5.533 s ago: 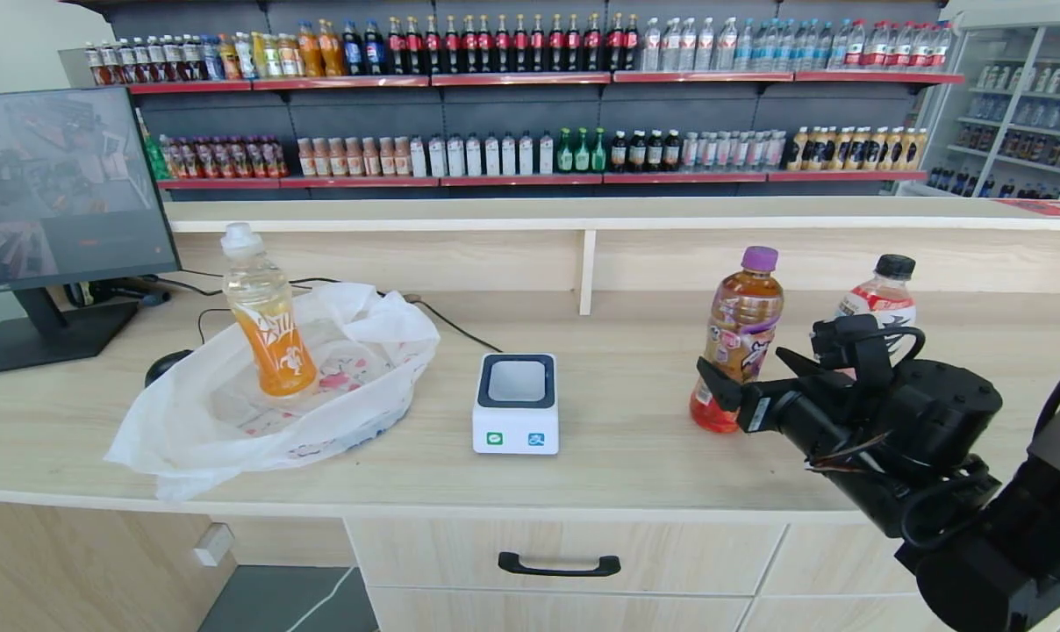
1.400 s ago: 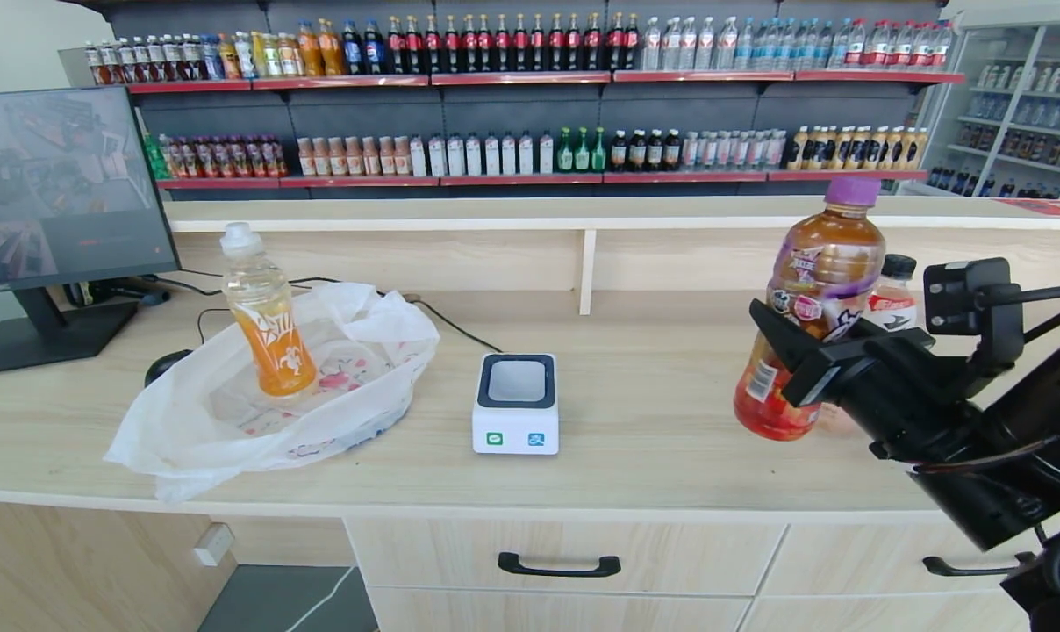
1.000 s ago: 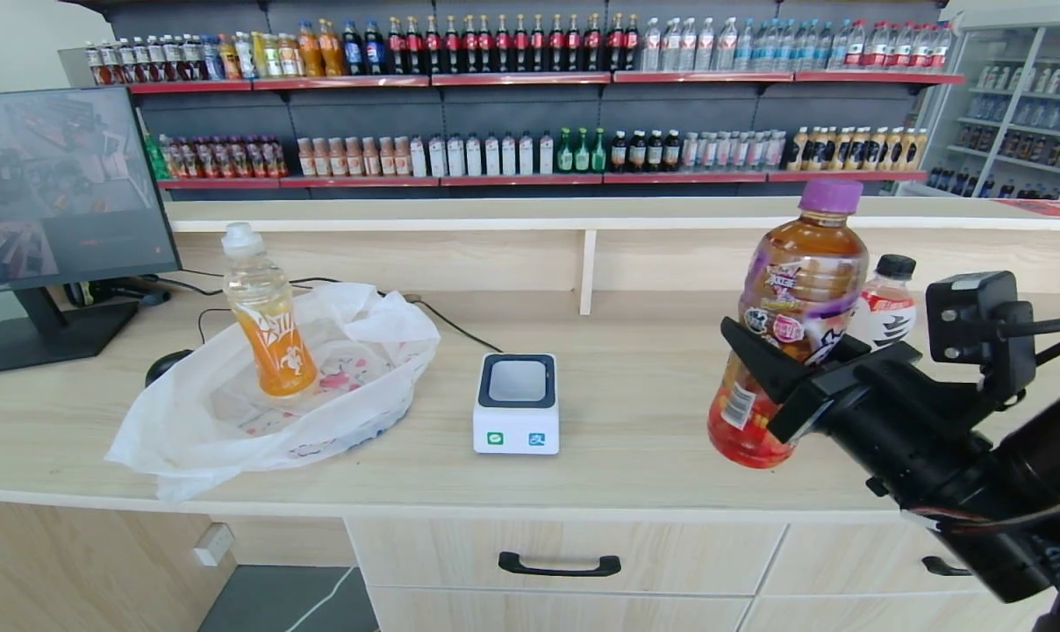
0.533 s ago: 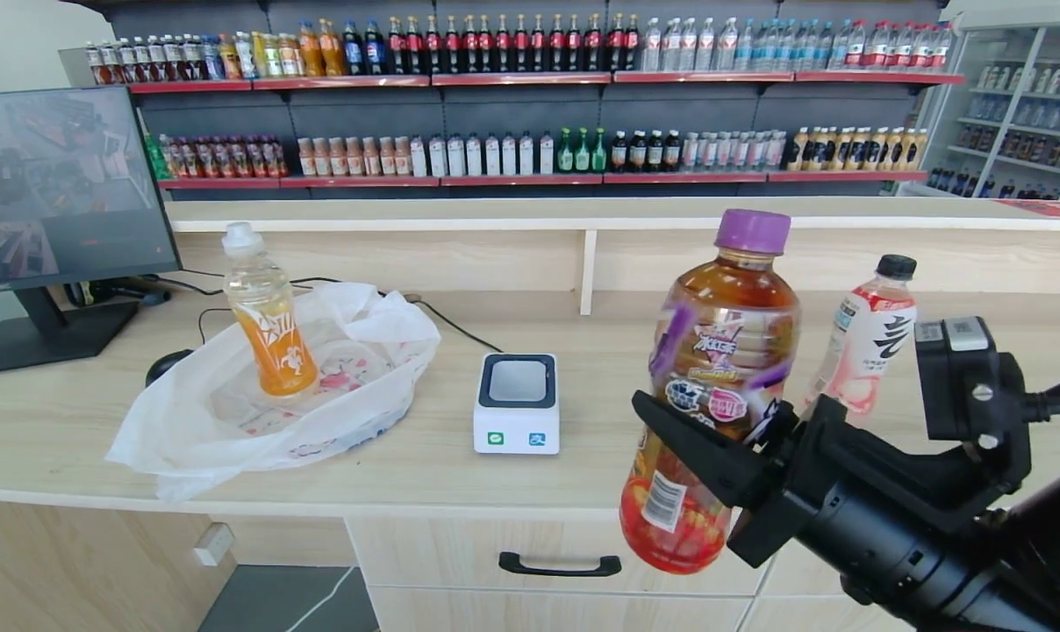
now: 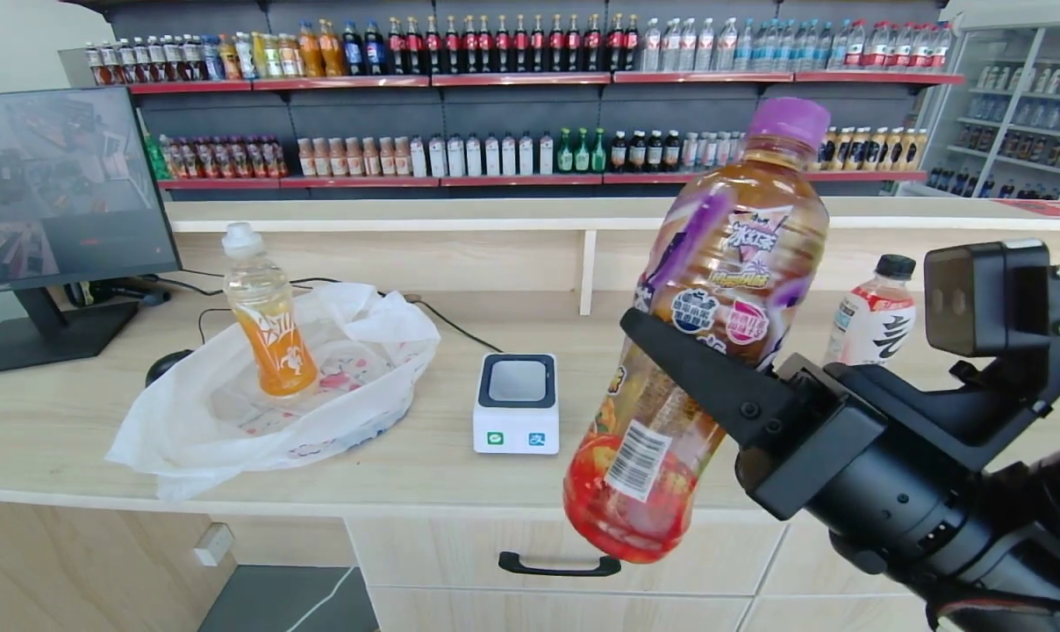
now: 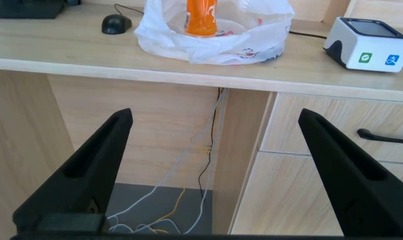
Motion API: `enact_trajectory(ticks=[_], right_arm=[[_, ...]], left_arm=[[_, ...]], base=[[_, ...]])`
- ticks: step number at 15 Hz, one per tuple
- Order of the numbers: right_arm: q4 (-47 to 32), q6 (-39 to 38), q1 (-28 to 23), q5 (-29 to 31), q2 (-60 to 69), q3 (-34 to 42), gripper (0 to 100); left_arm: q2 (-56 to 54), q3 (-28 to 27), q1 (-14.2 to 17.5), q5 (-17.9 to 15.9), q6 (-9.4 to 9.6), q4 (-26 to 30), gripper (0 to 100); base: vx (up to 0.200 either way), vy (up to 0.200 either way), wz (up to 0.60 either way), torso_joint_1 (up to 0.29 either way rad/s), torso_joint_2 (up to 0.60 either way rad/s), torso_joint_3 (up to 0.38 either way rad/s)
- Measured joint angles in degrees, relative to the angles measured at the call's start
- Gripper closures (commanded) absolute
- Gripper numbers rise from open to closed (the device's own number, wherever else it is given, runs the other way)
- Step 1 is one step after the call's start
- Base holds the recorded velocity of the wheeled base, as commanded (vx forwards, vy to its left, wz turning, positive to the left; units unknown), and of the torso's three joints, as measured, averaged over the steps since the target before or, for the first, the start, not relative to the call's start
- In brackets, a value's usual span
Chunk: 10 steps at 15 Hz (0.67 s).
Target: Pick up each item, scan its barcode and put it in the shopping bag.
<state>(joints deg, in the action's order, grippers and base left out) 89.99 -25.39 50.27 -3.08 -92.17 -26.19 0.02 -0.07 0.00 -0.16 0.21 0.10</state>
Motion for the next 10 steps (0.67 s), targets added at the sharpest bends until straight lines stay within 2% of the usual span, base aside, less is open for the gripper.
enact_trajectory(ticks=[6,9,10], right_arm=[[-0.02,-2.49,2.15,-2.68,1.11,-0.71,100],[-0.05,-2.63,2.47,-8.63,2.18,-0.24,100],[0.02,-2.77,2.45,-8.84,2.40,-0.11,100]], left_arm=[[0.00,0.00,0.00,0.00,0.00,0.00,0],[0.00,0.00,0.00,0.00,0.00,0.00,0],[0.00,0.00,0.00,0.00,0.00,-0.02,0]], base=[[0.000,0.000,0.00,0.000,0.00,0.000],[0.000,0.000,0.00,0.000,0.00,0.000],[0.000,0.000,0.00,0.000,0.00,0.000]])
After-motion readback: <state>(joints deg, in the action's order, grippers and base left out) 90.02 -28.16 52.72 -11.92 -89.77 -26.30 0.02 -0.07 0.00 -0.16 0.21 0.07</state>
